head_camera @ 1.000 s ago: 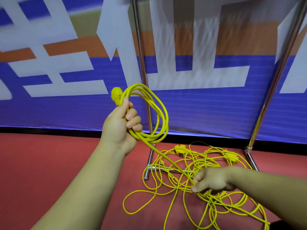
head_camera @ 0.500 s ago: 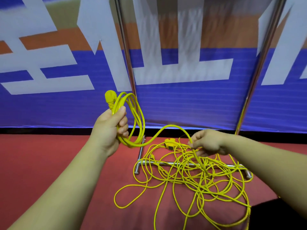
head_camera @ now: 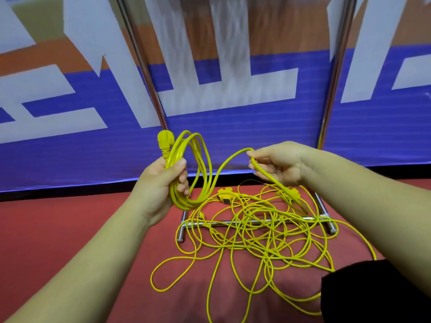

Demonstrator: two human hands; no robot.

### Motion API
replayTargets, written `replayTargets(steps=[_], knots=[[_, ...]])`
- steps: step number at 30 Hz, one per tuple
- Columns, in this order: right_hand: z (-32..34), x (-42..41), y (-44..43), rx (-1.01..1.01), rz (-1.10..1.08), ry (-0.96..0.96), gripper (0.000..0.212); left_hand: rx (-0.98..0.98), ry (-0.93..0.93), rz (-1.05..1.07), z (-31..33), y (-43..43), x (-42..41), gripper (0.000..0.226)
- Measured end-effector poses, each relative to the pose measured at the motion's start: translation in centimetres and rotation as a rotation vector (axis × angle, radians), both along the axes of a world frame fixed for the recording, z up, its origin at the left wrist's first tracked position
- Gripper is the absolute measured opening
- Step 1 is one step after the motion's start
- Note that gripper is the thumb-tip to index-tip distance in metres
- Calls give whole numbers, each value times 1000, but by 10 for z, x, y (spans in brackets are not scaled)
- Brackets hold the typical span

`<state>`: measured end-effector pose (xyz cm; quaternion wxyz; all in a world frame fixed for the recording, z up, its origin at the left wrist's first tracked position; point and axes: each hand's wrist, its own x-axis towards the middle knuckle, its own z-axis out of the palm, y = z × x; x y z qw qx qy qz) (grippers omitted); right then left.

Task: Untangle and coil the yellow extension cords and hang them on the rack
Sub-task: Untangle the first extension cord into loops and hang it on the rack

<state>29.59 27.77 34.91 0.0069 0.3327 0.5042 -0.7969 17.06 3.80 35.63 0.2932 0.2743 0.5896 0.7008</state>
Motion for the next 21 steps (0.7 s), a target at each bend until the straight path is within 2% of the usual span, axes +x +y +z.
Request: replayTargets(steps=[3,10,12,17,21], knots=[[4,-4,-7,-25,-42,32,12,-41,11,0,-10,15,7,26],[11,-8,-9,54,-123,-48,16,-175,92,18,-28,45,25,36],[10,-8,-8,22,-149,-30,15,-197,92,25,-30,49,26,39],[10,-9,-6,-137,-210,57,13,-207,87,1,-32,56,30,29],[13,-10,-7,-238,-232,112,11,-219,81,-35,-29,59,36,32]])
